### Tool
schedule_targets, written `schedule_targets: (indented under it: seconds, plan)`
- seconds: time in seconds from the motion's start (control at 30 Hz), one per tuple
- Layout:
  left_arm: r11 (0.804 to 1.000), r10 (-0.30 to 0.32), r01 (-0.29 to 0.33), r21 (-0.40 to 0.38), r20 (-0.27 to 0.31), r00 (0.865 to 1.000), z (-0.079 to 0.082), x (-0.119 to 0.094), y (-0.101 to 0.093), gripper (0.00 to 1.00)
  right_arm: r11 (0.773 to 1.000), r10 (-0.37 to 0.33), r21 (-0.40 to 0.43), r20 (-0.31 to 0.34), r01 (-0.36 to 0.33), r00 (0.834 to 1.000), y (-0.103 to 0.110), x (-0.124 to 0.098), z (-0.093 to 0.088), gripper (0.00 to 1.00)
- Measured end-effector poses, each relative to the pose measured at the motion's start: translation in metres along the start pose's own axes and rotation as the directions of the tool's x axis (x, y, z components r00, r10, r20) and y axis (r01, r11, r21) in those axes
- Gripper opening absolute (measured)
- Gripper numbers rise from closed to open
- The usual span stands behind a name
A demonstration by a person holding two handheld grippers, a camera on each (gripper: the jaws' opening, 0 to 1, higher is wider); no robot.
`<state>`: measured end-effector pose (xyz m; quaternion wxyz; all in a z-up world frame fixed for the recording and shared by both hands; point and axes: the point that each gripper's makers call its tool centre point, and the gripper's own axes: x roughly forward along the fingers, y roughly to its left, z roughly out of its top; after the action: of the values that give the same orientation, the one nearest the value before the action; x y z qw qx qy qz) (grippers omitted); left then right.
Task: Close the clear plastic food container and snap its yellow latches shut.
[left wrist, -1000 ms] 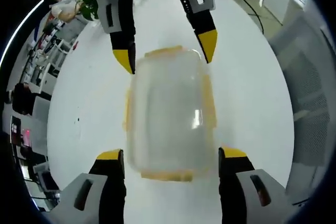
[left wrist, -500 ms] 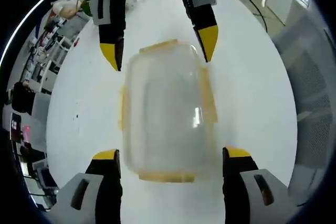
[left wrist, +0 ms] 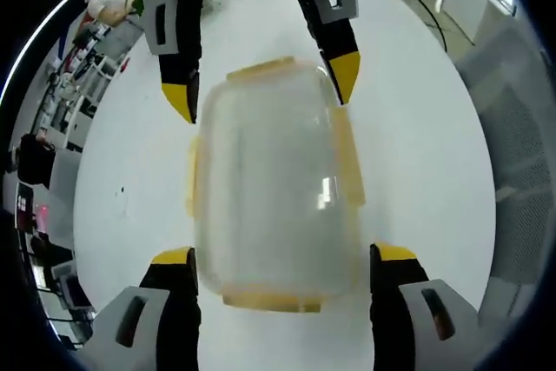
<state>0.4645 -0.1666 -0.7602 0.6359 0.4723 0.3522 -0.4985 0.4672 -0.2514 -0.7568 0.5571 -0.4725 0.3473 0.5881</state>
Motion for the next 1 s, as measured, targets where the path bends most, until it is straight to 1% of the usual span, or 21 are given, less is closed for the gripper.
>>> schedule_targets:
  seconds: [0.1, 0.13, 0.33, 0.83, 1.0]
  plan:
    - [1.000, 0.005, -0.005, -0.003, -0.001, 1.000, 0.000, 0.001, 0.002, 0.76, 1.000, -0.011, 0.005, -0.003, 0.011, 1.000, -0.001, 0.000, 0.000, 0.73]
    - [1.000, 0.018, -0.018, 0.008, -0.008, 1.000, -0.001, 0.001, 0.004, 0.75, 1.000, -0.009, 0.018, 0.003, 0.009, 1.000, 0.000, -0.001, 0.001, 0.72]
    - [1.000, 0.012, -0.012, 0.019, -0.010, 1.000, -0.002, 0.002, 0.003, 0.75, 0.999, -0.013, 0.035, 0.018, 0.013, 1.000, 0.001, -0.001, 0.002, 0.72]
    - [1.000, 0.006, -0.006, 0.026, 0.000, 1.000, -0.002, 0.002, 0.002, 0.75, 0.999, -0.012, 0.044, 0.011, 0.011, 1.000, 0.003, 0.000, 0.003, 0.72]
    - [0.999, -0.001, 0.001, 0.036, -0.003, 1.000, -0.007, -0.001, -0.001, 0.75, 0.998, -0.011, 0.057, 0.009, 0.010, 1.000, 0.006, 0.001, 0.010, 0.72]
